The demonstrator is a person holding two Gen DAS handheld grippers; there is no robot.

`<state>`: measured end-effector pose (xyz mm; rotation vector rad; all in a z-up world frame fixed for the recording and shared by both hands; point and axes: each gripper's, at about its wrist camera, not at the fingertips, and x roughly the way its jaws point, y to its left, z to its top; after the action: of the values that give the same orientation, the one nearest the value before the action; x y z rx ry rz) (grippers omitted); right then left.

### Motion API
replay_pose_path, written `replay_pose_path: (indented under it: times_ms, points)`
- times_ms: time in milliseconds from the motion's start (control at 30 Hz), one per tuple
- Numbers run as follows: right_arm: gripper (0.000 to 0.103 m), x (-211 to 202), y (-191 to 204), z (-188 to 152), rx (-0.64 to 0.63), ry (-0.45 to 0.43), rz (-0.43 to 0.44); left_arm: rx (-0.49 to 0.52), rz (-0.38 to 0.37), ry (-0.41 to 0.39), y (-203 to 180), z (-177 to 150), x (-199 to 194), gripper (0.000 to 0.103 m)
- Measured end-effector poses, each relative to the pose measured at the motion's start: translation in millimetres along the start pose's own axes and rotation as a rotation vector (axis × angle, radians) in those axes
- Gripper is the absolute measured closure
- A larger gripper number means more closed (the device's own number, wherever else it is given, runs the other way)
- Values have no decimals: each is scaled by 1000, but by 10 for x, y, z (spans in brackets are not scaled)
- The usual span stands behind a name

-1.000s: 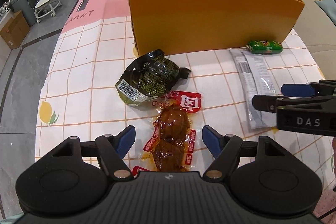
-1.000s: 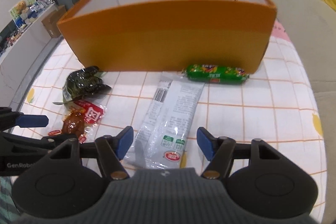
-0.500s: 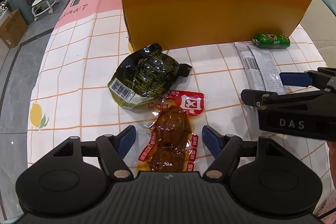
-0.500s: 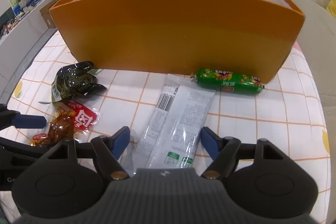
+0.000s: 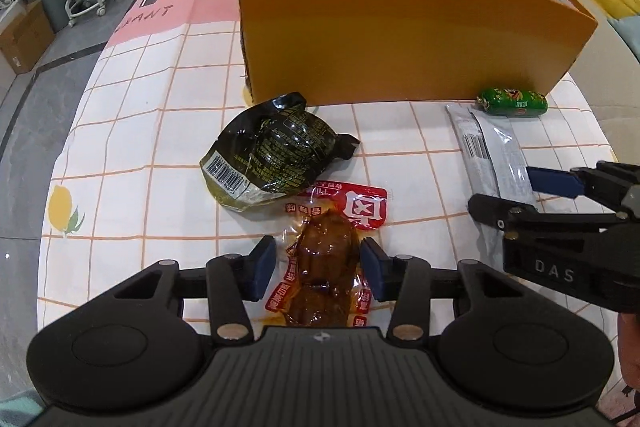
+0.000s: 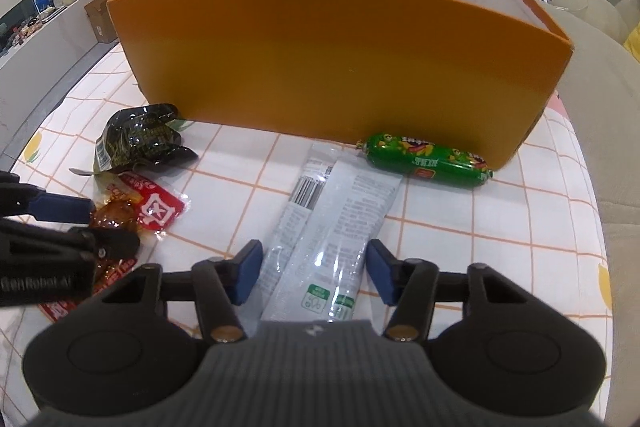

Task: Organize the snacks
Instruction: 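Grasp the braised meat pack with the left tool while the right tool grasps the white wafer bar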

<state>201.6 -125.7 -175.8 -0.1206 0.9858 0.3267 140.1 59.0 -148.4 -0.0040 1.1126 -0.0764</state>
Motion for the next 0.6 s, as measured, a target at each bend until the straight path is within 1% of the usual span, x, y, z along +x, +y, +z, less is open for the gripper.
replay_pose_path:
  times_ms: [67,300,333,433,533,600]
  points:
    - [51,-31,-7,-15,1,8,10,6,4,0,-32,-14,-6,51]
    - [53,-177,-24,-118,-16,38,37,-25,-18,10,-72,-74,-68,54]
    - [53,-191,-25,-129,-19,44,36,-29,-20,9,-74,-82,-87,61]
    - [53,-266,-43,-151,-18,46,46,-45,-47,-9,-83,-88,-180,62]
    - [53,-339,-58,-164,-23,48,55,-12,-47,-5,-155,-124,-212,64]
    - [53,-361,-61,-186,-27,61,54,6,-61,11,-178,-139,-212,63]
